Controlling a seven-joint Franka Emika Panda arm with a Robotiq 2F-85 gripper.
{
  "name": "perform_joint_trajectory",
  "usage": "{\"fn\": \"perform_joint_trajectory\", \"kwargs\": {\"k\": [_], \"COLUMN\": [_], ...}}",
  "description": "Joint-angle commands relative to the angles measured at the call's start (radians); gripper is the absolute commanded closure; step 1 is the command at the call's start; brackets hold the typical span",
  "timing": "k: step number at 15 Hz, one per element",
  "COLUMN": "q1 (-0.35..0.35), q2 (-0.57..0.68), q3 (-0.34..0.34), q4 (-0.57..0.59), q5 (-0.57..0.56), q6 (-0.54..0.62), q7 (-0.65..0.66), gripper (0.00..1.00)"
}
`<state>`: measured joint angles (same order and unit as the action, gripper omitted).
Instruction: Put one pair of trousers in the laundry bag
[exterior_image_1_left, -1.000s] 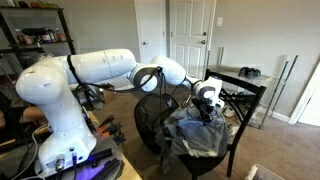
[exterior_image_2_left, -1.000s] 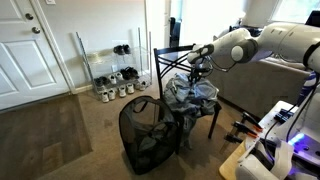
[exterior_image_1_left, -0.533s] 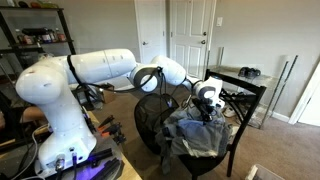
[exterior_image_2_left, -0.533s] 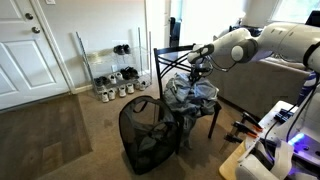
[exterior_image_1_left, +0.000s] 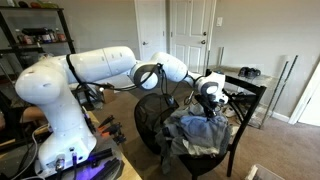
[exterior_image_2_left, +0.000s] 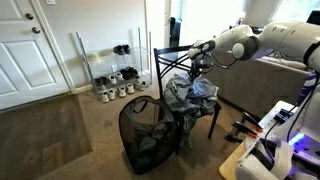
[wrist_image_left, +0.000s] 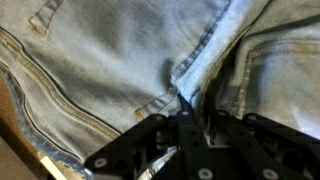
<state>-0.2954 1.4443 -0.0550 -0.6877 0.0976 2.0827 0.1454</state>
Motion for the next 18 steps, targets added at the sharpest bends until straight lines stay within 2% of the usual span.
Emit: {"fn": "perform_joint_trajectory", "kwargs": {"k": [1,11,18], "q1": [-0.008,0.068,0.126], "q2": [-0.080,-0.226,-0.343], "q3": [0.008,-0.047,-0.092], "q4": [-0.059,-0.131,-0.309], "q5": [-0.003,-0.075,-0.119], "q6": [0.026,0.065,0.237], "q7": [-0.071,-0.108,-0.098], "gripper": [0.96,0.96,0.96]}}
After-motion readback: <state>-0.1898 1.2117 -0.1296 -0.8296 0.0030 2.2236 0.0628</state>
